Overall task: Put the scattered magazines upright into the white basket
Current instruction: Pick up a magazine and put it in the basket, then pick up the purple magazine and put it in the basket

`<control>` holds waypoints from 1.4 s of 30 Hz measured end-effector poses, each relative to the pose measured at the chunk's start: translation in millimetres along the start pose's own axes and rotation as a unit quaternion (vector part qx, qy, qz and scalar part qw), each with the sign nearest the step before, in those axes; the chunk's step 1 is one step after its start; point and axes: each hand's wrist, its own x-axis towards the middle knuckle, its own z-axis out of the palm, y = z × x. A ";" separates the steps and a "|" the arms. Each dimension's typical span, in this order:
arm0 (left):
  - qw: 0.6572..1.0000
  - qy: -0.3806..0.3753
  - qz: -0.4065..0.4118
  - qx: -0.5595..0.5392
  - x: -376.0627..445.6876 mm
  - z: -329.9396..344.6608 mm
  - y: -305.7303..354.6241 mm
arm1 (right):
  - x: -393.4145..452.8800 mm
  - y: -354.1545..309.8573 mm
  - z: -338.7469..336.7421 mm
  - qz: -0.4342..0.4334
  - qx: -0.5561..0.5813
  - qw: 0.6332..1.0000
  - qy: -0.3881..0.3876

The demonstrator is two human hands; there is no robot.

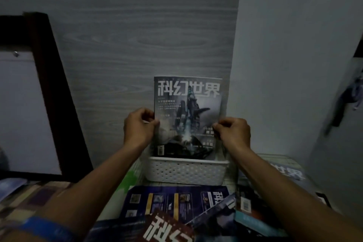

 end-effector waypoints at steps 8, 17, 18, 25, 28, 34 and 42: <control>0.998 -0.003 -0.051 0.025 6.9 7.5 -14.9 | 4.1 10.1 11.8 -0.016 -0.089 0.996 0.012; 0.995 -0.044 0.021 0.088 -56.7 -19.1 2.2 | -47.7 -0.8 -37.1 -0.022 -0.035 0.998 -0.054; 0.994 -0.055 0.040 0.081 -76.8 -24.5 7.3 | -62.4 1.2 -50.6 -0.028 -0.037 0.996 -0.070; 0.968 -0.222 0.089 0.074 -199.9 -46.2 45.8 | -157.1 11.1 -144.5 -0.038 -0.071 0.976 -0.202; 0.920 -0.347 0.136 0.119 -234.9 -52.5 68.9 | -185.7 18.7 -187.2 -0.073 -0.168 0.944 -0.276; 0.821 -0.514 0.088 0.231 -286.4 -44.1 89.4 | -215.3 39.1 -250.0 -0.118 -0.313 0.834 -0.439; 0.806 -0.500 0.070 0.310 -318.6 -29.4 105.1 | -236.0 52.8 -274.2 0.101 -0.299 0.884 -0.344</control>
